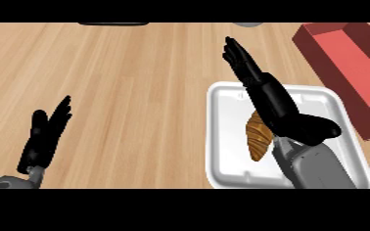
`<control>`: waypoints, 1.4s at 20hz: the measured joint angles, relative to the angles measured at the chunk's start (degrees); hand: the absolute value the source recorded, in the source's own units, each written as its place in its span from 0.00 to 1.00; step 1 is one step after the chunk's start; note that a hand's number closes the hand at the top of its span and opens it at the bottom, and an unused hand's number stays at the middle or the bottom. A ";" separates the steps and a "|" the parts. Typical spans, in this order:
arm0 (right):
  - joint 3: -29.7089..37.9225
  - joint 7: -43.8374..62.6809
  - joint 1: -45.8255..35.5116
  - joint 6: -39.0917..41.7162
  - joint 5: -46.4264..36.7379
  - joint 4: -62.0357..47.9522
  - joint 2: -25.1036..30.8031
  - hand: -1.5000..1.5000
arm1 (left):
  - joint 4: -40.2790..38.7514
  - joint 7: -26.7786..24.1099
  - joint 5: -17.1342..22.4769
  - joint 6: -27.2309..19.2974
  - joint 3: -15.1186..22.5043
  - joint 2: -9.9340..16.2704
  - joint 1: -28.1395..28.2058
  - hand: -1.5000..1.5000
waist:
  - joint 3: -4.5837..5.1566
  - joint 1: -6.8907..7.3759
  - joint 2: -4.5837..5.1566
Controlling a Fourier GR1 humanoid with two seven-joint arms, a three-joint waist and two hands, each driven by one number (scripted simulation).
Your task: Pick the croissant from the tray and place it in the cardboard box
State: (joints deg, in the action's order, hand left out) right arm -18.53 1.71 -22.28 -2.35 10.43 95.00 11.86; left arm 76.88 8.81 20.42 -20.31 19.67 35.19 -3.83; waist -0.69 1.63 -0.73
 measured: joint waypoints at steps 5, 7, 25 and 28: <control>11.42 -0.66 8.34 -10.23 -0.54 0.09 1.96 1.00 | 3.94 -2.74 2.40 -2.13 -3.82 -2.08 -0.48 0.50 | 0.42 -4.20 -0.38; 15.20 0.29 12.85 -13.57 -3.60 -2.52 5.55 1.00 | 5.51 -3.99 3.55 -2.91 -5.38 -3.27 -1.36 0.50 | 0.84 -6.47 -0.29; 20.31 14.98 46.06 -14.97 -18.72 15.86 23.12 0.00 | 15.22 -5.29 6.91 -2.17 -7.24 -9.11 -2.93 0.50 | 0.94 -2.47 0.61; 19.58 25.62 45.12 -9.87 -16.90 22.32 26.82 0.00 | 15.34 -5.09 6.32 -2.23 -6.83 -9.65 -3.16 0.50 | 0.92 -1.98 0.70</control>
State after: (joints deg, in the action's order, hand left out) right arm 1.05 27.33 22.83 -12.22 -6.47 117.33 38.67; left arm 92.21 3.72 26.74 -22.54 12.84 25.54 -6.99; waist 0.23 -0.35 -0.03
